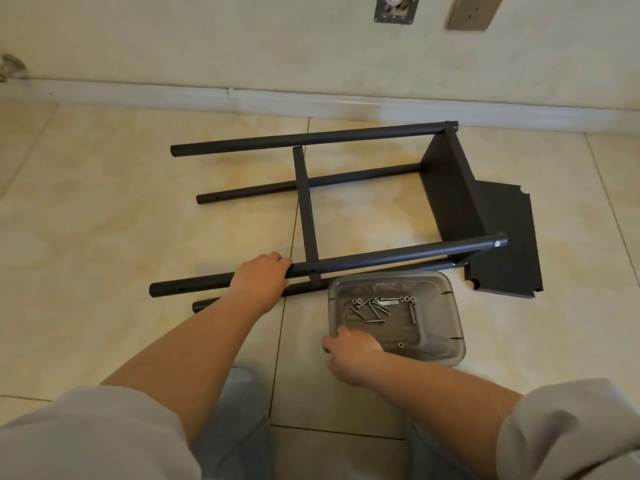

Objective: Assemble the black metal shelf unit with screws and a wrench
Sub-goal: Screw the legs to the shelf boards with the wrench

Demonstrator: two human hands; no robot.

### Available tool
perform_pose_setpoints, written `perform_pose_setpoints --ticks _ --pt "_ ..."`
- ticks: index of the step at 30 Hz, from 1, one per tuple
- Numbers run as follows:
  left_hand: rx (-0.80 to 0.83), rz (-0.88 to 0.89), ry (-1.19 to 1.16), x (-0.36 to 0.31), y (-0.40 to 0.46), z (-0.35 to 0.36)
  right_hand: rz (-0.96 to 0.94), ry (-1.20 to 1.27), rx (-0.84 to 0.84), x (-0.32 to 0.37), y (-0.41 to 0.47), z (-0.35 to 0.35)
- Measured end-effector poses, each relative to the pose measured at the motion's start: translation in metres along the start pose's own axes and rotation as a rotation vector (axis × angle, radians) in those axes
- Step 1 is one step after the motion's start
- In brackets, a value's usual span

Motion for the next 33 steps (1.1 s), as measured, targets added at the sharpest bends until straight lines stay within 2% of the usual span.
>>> perform_pose_setpoints --ticks 11,18,22,30,33 --pt "-0.159 0.035 -0.226 -0.006 0.015 -0.009 -0.12 -0.011 0.04 0.02 0.013 -0.01" --pt "-0.054 0.147 -0.152 -0.002 0.021 0.006 -0.177 0.111 -0.068 0.009 0.016 -0.014" --pt "-0.078 0.155 -0.143 -0.002 0.026 0.007 -0.13 0.259 -0.156 0.001 0.022 -0.018" --pt "-0.112 0.197 -0.158 -0.001 0.028 0.009 -0.199 0.16 -0.1 0.021 0.028 -0.024" --pt "-0.113 0.242 -0.124 0.002 0.026 0.013 -0.259 0.195 -0.118 0.022 0.031 -0.026"
Point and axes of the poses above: each hand's wrist, its own y-axis towards the middle knuckle, its own z-axis out of the palm, x = y × z, the point moved 2 cm from there along y, towards the middle knuckle, and after that the axes turned 11 degrees about z, right-handed, at the moved point
